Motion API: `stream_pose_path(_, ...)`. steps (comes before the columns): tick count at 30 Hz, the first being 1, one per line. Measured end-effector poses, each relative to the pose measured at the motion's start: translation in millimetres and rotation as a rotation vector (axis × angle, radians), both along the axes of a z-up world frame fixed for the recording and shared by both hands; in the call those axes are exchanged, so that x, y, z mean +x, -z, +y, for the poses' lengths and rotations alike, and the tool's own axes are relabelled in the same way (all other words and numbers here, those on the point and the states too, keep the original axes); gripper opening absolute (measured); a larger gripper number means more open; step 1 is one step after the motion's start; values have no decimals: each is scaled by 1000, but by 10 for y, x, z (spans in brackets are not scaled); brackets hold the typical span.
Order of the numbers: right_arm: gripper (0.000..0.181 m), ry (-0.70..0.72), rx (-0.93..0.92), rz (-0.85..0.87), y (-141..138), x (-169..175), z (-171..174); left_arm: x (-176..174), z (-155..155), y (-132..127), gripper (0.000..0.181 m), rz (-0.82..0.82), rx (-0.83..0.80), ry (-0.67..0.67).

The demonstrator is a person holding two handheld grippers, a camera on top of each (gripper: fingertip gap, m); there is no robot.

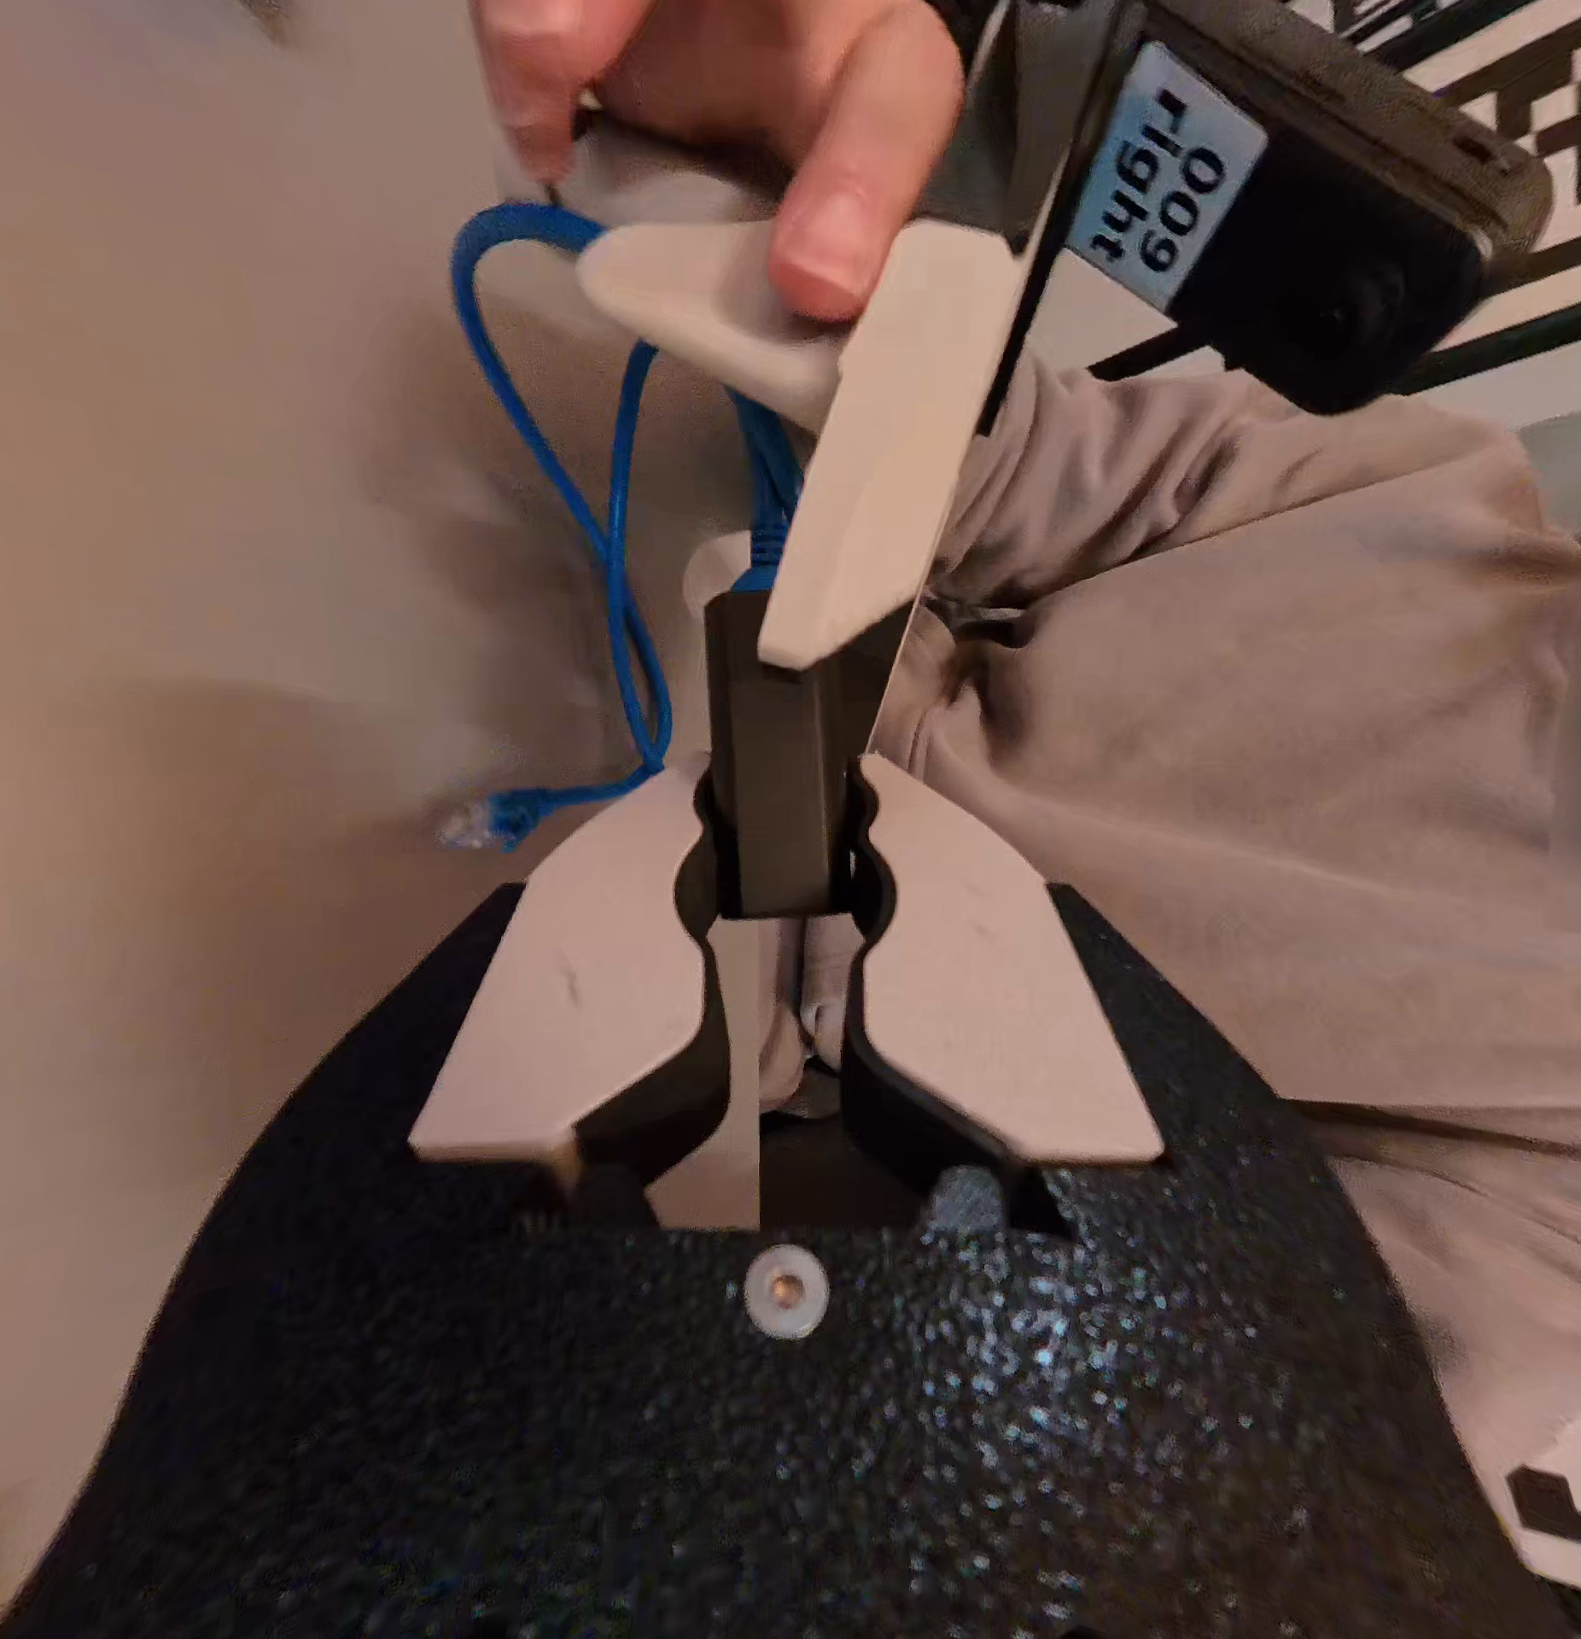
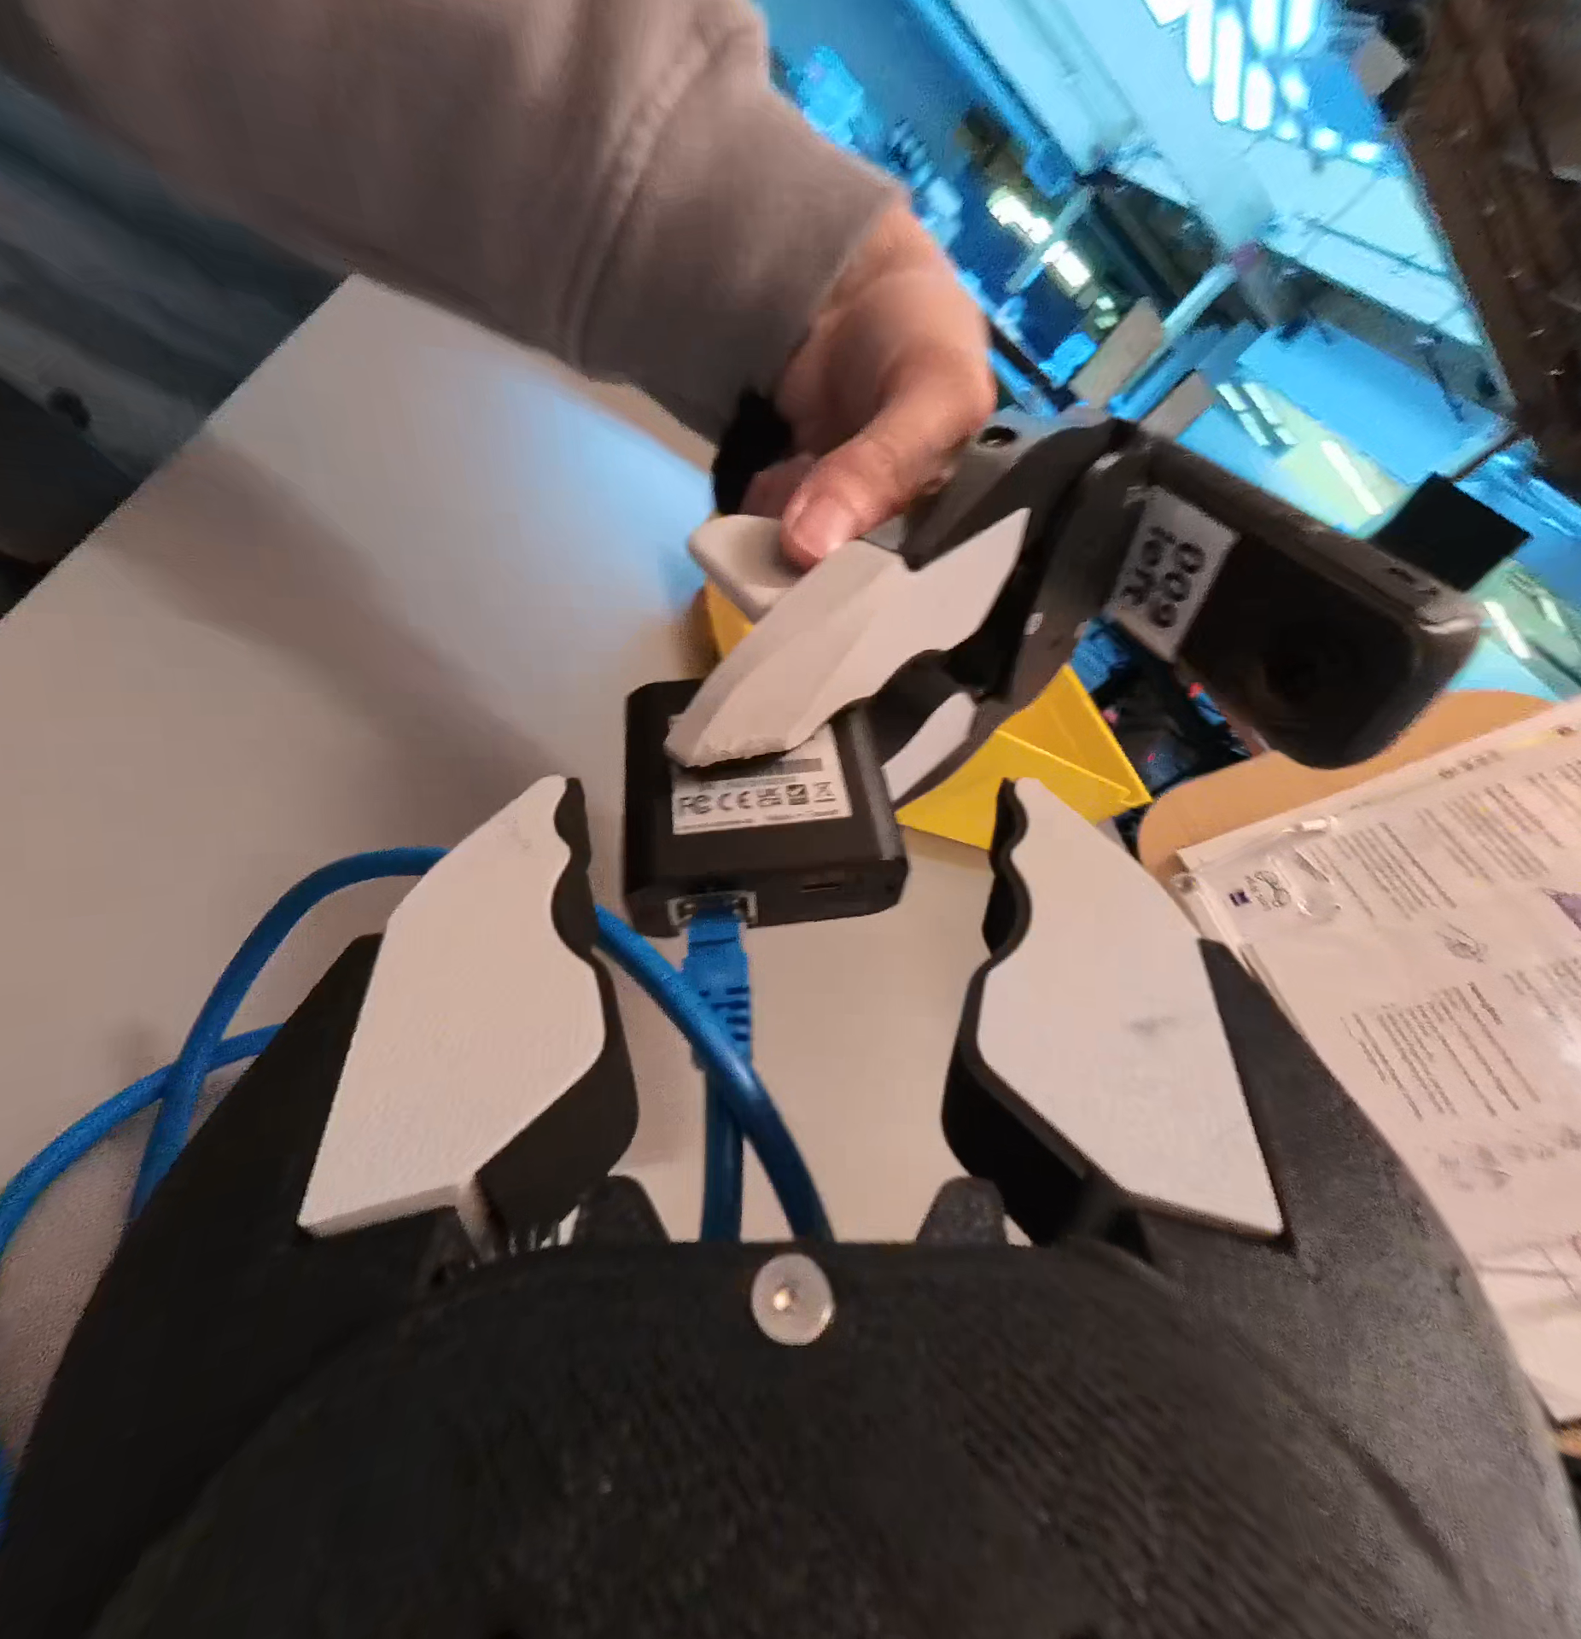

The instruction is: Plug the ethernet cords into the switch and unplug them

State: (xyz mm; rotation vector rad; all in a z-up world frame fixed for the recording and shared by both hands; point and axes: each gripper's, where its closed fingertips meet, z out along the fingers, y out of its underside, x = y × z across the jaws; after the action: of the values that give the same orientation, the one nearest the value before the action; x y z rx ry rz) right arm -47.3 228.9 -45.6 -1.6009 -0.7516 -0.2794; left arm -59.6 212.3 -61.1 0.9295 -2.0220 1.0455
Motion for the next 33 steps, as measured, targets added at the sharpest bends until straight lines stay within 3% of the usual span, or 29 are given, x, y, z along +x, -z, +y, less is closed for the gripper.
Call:
stream_pose_path(4, 81, 13, 65, 37, 25, 127, -44, 125, -74, 50, 24, 74, -88, -25)
stream_pose_path(8, 67, -54, -28, 159, 208, 128, -80, 177, -102, 151, 24, 100, -53, -15)
stream_pose_path(13, 78, -113, -88, 181, 274, 119, -48, 260, -176, 146, 24, 71, 25, 15)
stream_pose_path(20, 79, -82, -63, 190, 343, 259, 21, 404, -136, 187, 24, 150, -8, -28)
stream_pose_path(23, 99, -53, 10, 235, 208, 445, -31, 480, -140, 208, 24, 155, -2, -59)
stream_pose_path(26, 96, -34, 280, 420, -298, 809, -228, 507, -114, 236, 25, 106, 53, -60)
stream_pose_path(28, 73, -25, 335, 500, -435, 1028, -333, 574, -77, 221, 25, 101, 67, -95)
stream_pose_path(30, 76, 6, 319, 487, -444, 1150, -316, 608, -41, 217, 25, 88, 82, -97)
stream_pose_path(33, 73, 76, 189, 433, -194, 1277, -113, 626, -69, 129, 25, 85, 34, -82)
